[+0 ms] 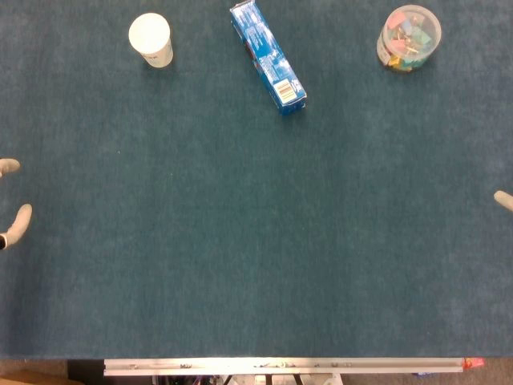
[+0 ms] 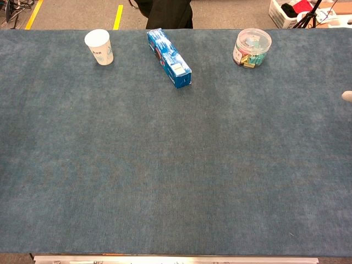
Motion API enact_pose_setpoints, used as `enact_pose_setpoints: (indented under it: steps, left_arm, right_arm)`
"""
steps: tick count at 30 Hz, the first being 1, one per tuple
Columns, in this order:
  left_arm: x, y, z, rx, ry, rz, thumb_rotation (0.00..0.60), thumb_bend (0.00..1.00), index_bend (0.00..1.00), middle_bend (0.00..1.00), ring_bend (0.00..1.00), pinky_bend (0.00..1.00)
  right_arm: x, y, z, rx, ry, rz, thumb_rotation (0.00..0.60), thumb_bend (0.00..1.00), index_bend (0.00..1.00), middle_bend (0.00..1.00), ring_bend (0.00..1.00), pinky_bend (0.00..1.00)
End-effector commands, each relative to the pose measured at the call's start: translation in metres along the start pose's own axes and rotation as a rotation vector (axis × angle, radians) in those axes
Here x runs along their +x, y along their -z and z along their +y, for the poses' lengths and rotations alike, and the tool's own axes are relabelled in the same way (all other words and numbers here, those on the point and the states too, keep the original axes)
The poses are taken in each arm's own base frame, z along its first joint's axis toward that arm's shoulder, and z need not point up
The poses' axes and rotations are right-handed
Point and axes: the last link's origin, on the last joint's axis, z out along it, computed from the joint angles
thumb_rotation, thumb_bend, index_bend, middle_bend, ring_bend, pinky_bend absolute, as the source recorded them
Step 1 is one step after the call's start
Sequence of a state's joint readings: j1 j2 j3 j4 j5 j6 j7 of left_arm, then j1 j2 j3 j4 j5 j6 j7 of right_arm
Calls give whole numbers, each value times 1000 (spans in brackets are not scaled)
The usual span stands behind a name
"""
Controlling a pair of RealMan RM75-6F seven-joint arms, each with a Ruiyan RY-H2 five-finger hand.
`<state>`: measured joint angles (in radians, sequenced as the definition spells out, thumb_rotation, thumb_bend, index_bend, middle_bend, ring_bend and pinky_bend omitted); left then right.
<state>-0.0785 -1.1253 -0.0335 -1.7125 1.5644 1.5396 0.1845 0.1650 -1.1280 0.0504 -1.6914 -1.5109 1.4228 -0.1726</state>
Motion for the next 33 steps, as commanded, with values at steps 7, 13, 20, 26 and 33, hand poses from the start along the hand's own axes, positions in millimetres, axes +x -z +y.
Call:
enact_pose_setpoints:
  steps: [7,13,20,26,33]
  left_arm:
    - [0,-2,4,-6,7,-4,488,297,315,333,316,272]
    - [0,-2,6,-8,13,0,491,297,315,333,315,272]
    - [0,-2,8,-4,16,-6,498,297,315,333,315,272]
    - [3,-2,9,-5,26,1,498,297,315,333,316,272]
    - [5,2,9,-2,30,8,497,297,315,333,316,272]
  right_arm:
    - [-1,-1,2,8,-19,-7,233,0,430,424,324,395]
    - [-2,-5,-1,24,-66,-14,235,0,430,447,329,395]
    - [-6,-16,-7,48,-117,-33,236,0,431,465,330,395]
    - [-13,-28,-26,110,-261,-65,236,0,432,477,334,395]
    - [-30,-43,-68,194,-610,-189,258,0,507,542,412,434]
